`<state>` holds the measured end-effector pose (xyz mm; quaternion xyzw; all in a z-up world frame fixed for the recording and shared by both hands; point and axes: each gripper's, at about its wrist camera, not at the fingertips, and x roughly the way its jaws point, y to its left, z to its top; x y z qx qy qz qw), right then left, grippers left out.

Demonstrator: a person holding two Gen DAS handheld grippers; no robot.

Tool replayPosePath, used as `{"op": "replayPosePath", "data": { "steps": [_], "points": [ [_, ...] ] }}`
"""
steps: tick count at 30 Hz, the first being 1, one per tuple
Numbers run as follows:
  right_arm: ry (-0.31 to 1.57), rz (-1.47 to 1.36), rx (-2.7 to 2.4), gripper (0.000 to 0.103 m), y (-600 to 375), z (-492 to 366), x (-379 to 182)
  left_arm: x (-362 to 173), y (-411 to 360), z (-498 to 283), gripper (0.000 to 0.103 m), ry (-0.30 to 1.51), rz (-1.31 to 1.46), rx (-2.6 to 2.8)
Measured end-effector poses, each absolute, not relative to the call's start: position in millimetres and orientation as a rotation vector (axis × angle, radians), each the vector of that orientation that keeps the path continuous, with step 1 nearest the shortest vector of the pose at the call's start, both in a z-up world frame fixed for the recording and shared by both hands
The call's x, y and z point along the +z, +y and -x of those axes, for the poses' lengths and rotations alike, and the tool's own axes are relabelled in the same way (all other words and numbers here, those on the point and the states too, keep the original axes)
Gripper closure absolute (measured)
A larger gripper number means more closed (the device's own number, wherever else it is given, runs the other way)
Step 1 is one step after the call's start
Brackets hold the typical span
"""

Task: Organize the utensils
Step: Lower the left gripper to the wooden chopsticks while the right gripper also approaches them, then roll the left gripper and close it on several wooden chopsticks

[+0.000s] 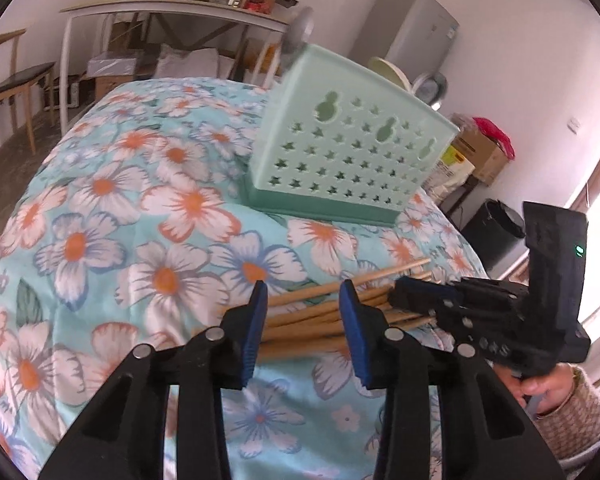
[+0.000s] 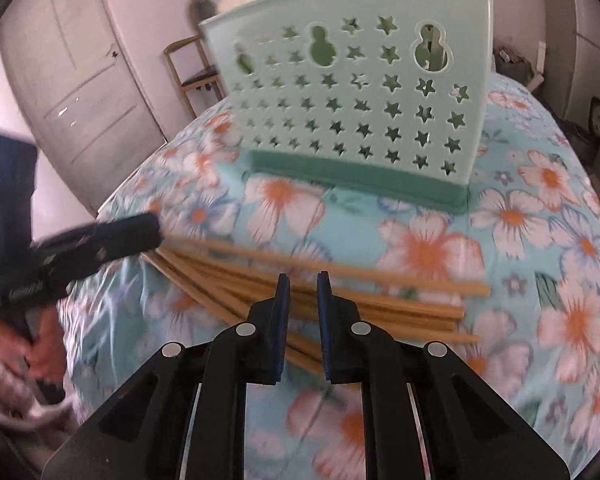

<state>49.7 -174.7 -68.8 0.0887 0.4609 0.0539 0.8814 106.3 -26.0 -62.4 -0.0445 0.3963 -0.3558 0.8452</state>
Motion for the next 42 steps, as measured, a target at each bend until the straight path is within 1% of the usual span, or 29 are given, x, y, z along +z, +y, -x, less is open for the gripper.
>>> {"op": "replayPosePath", "data": {
  "steps": [3,9,14,18,23,27,30,32,34,38,42],
  "points": [
    [0.97,-0.215,0.102,0.09,-175,-39,-68,-69,-34,-104,0.067,0.859,0.071,-0.778],
    [1.004,-0.319,0.102,0.08,-185,-27,-69,-74,-39,-89,0.067,0.87,0.027,-0.8],
    [1.002,-0.354,0.091,0.077,-193,-13,-58,-73,-37,-76,0.067,0.874,0.007,-0.807],
    [0.943,-0.4,0.076,0.074,-202,-2,-43,-69,-23,-72,0.067,0.867,0.043,-0.77],
    [0.887,-0.432,0.061,0.074,-199,-15,-33,-60,-8,-66,0.066,0.853,0.058,-0.737],
    [0.885,-0.4,0.095,0.073,-178,-32,-36,-58,0,-57,0.066,0.857,0.07,-0.727],
    [0.896,-0.335,0.123,0.074,-159,-35,-41,-63,11,-53,0.066,0.898,0.126,-0.718],
    [0.935,-0.284,0.129,0.074,-147,-37,-52,-69,17,-52,0.066,0.927,0.17,-0.719],
    [0.967,-0.29,0.129,0.073,-144,-36,-61,-76,23,-53,0.066,0.961,0.226,-0.722],
    [0.945,-0.318,0.136,0.073,-148,-25,-53,-81,28,-58,0.066,0.978,0.31,-0.732],
    [0.938,-0.326,0.128,0.073,-152,-15,-46,-88,40,-72,0.066,1.019,0.462,-0.726]
  ]
}}
